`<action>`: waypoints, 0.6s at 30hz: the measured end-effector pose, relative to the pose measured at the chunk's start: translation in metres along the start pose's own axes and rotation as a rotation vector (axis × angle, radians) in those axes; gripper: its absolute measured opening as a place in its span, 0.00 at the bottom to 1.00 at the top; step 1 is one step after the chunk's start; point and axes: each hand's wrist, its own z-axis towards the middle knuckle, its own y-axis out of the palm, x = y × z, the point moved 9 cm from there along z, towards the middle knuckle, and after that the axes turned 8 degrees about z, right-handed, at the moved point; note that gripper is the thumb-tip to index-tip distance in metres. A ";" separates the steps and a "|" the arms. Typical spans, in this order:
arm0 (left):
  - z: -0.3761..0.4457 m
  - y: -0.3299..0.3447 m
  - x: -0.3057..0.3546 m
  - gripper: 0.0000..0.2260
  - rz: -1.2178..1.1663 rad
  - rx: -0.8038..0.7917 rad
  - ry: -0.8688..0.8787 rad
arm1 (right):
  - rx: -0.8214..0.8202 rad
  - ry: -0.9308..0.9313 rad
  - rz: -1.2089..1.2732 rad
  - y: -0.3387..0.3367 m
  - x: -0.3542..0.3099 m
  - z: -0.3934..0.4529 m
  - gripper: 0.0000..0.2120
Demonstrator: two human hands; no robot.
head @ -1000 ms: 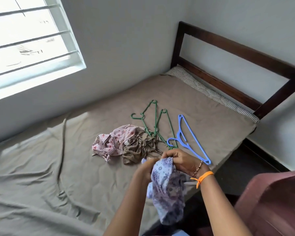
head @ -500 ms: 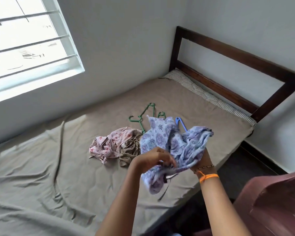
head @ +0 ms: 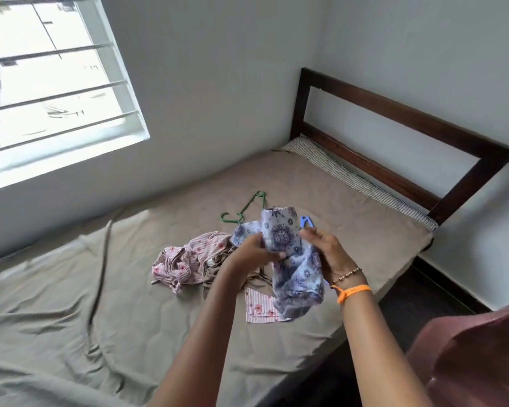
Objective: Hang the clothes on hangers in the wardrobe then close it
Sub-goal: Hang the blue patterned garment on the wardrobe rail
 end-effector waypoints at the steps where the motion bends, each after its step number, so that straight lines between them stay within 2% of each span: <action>1: 0.001 0.003 0.004 0.15 0.010 0.008 0.023 | 0.014 -0.080 -0.139 -0.002 -0.008 0.002 0.05; 2: 0.000 0.002 0.008 0.13 -0.005 0.041 0.036 | 0.059 -0.165 -0.265 -0.007 -0.017 0.004 0.10; 4: 0.000 -0.005 0.008 0.17 -0.061 0.095 0.035 | 0.072 -0.255 -0.341 -0.006 -0.035 -0.003 0.14; 7: 0.004 -0.018 -0.005 0.34 0.022 0.145 -0.049 | 0.061 -0.416 -0.323 -0.006 -0.064 -0.010 0.15; 9: 0.001 -0.028 -0.009 0.40 0.057 0.196 -0.067 | 0.089 -0.584 -0.533 0.007 -0.092 -0.020 0.13; 11: 0.000 -0.035 0.002 0.39 0.035 0.213 0.007 | 0.097 -0.709 -0.813 0.030 -0.116 -0.026 0.12; 14: -0.005 -0.048 0.045 0.42 0.008 0.318 0.247 | -0.006 -0.675 -1.157 0.057 -0.126 -0.020 0.11; 16: -0.003 -0.049 0.071 0.43 -0.042 0.307 0.353 | -0.099 -0.606 -1.274 0.069 -0.123 -0.017 0.10; 18: 0.002 -0.042 0.093 0.31 0.022 0.223 0.385 | -0.160 -0.568 -1.275 0.080 -0.122 -0.019 0.10</action>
